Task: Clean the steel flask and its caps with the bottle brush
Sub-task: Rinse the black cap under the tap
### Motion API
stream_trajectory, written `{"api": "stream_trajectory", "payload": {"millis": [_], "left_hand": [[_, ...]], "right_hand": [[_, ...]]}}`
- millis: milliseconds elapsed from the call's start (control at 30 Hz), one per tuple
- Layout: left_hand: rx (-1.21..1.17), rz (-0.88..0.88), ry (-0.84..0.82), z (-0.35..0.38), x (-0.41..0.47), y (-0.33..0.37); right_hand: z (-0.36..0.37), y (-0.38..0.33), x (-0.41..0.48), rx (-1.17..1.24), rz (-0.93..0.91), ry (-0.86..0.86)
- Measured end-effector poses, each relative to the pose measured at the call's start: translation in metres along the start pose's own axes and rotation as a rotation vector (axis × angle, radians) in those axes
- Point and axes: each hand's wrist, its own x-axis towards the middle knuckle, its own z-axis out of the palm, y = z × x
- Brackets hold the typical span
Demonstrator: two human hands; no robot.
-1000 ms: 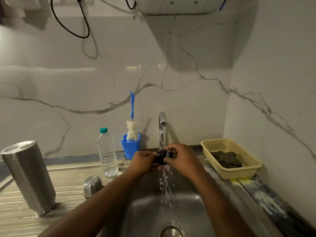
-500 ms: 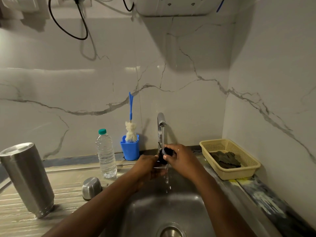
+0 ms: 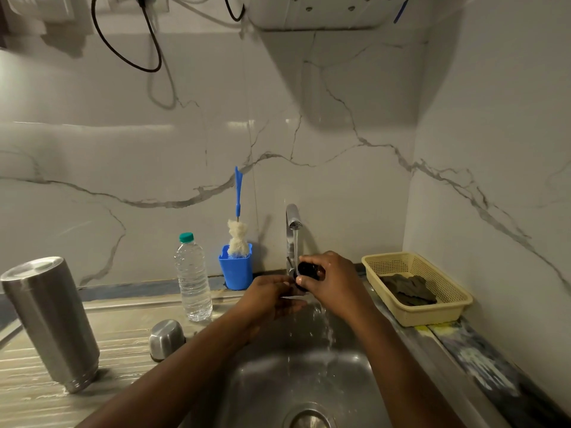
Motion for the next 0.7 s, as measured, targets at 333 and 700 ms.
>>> {"api": "stream_trajectory", "payload": {"millis": [333, 700], "left_hand": [[0.000, -0.034, 0.006, -0.003, -0.003, -0.004], [-0.025, 0.086, 0.066, -0.011, 0.003, -0.005]], "right_hand": [[0.003, 0.002, -0.001, 0.025, 0.022, -0.034], [0.004, 0.008, 0.003, 0.025, 0.119, -0.142]]}}
